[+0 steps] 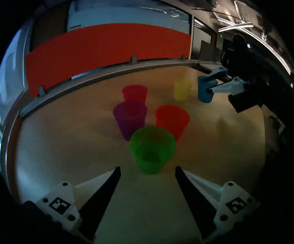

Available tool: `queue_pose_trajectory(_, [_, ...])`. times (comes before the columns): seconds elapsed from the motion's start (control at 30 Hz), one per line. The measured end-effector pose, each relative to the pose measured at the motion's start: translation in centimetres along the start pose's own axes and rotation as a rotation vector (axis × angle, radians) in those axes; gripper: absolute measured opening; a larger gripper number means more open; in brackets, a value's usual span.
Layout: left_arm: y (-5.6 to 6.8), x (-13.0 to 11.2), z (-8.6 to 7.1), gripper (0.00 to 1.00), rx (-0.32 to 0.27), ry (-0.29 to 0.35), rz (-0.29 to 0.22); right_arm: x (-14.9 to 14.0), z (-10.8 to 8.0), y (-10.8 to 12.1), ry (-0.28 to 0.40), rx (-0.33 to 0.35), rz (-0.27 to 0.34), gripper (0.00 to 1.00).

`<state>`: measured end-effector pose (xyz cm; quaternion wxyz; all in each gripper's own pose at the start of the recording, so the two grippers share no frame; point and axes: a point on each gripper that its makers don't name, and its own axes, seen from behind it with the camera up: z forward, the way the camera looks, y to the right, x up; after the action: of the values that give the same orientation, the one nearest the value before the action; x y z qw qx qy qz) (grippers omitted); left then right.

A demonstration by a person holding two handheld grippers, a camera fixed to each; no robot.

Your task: Pour water

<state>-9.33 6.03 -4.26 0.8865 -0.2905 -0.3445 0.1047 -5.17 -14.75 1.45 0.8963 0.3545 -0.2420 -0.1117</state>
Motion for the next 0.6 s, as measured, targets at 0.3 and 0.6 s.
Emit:
queue_pose_trajectory(0.3, [-0.2, 1.1, -1.5, 1.00, 0.015, 0.048, -0.013, -2.7, 0.9, -0.5, -0.069, 0.012, 0.013, 0.92])
queue_pose_trajectory(0.6, [0.0, 1.4, -2.1, 1.00, 0.018, 0.061, -0.004, -4.1, 1.7, -1.0, -0.104, 0.019, 0.004, 0.92])
